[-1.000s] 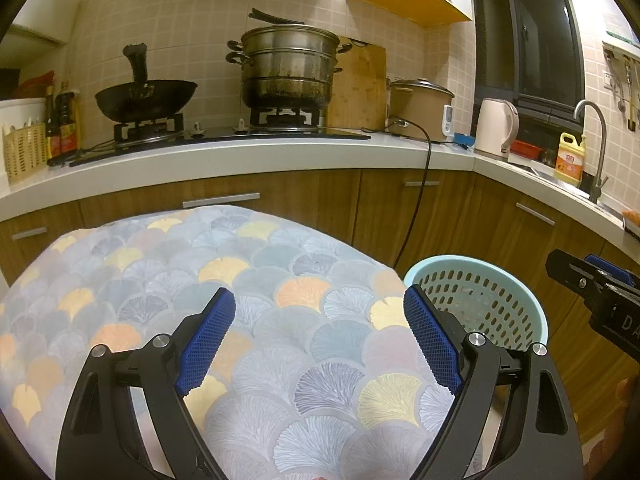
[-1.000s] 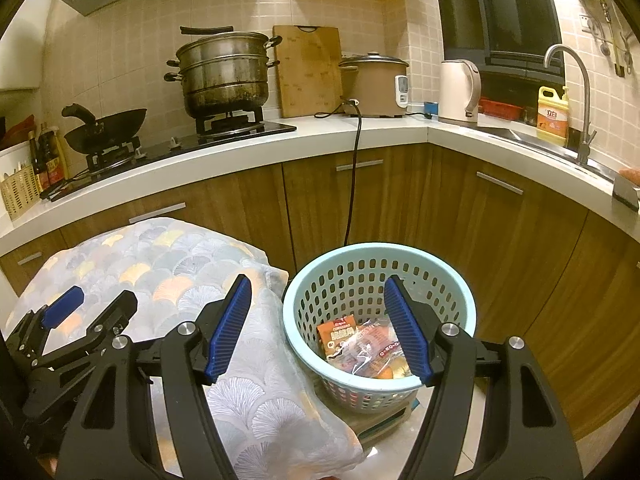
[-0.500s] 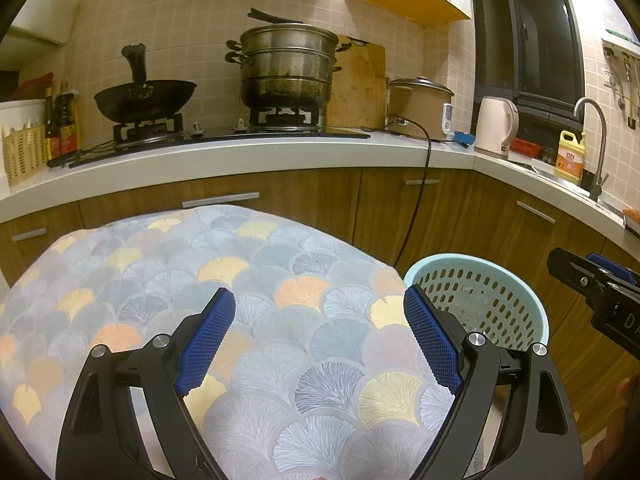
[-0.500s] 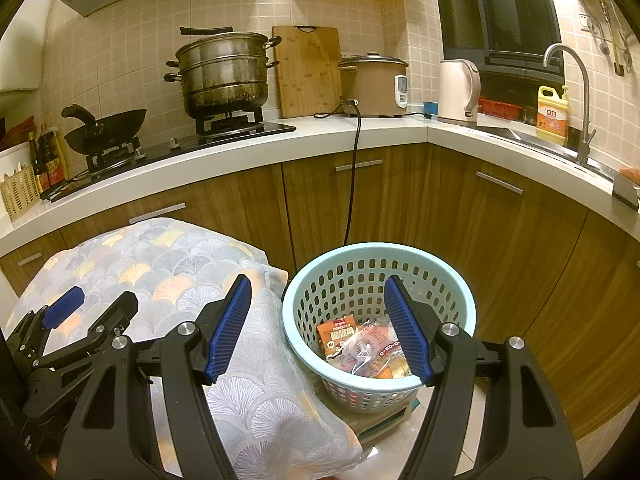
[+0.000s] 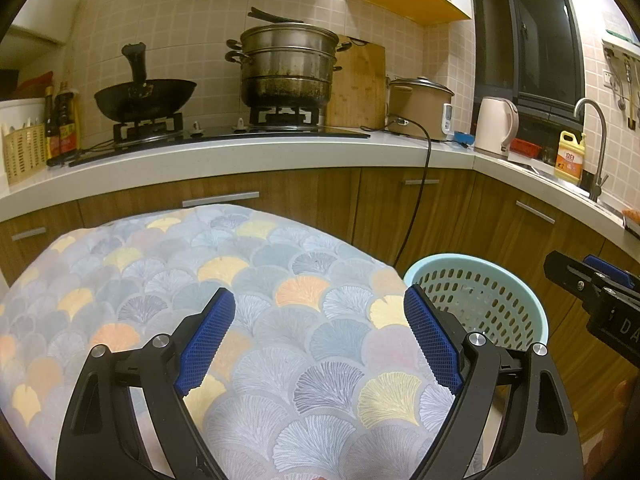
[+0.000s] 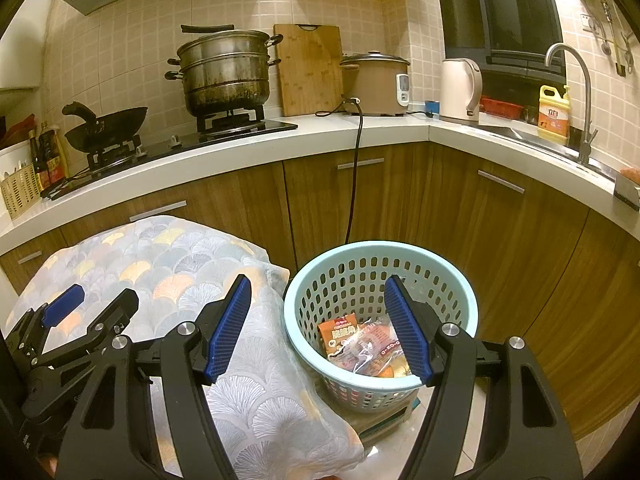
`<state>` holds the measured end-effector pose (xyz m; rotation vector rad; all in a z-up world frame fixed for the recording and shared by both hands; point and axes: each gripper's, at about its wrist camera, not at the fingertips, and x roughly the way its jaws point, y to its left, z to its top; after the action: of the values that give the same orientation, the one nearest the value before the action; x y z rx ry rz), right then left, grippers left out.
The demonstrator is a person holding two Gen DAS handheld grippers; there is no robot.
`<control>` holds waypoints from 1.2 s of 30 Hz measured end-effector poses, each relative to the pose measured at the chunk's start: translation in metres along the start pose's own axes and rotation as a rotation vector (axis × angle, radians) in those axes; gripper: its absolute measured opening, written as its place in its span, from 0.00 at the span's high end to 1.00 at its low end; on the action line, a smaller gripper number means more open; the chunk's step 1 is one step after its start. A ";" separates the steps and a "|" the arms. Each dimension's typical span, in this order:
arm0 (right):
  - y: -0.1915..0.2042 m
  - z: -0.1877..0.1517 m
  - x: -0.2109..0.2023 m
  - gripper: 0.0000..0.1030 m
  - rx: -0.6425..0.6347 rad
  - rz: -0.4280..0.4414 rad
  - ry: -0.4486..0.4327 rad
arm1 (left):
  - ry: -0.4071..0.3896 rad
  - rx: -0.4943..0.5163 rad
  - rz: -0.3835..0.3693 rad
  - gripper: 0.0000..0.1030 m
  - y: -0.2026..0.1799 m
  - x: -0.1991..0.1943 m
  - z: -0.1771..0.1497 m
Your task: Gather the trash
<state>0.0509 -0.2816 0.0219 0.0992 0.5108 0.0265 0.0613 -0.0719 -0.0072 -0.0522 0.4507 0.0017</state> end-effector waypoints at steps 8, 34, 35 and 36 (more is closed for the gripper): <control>0.001 -0.002 0.003 0.36 -0.003 0.005 0.008 | -0.005 0.009 0.012 0.18 0.001 0.001 -0.002; 0.013 0.004 -0.017 0.31 -0.014 0.044 -0.003 | 0.014 -0.001 0.027 0.18 0.020 -0.033 0.009; 0.015 0.004 -0.019 0.31 -0.016 0.047 -0.004 | 0.013 -0.004 0.028 0.18 0.022 -0.034 0.010; 0.017 0.004 -0.020 0.31 -0.017 0.049 -0.005 | 0.012 -0.006 0.033 0.18 0.023 -0.036 0.010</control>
<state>0.0358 -0.2663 0.0369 0.0956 0.5034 0.0789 0.0328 -0.0478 0.0163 -0.0503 0.4636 0.0347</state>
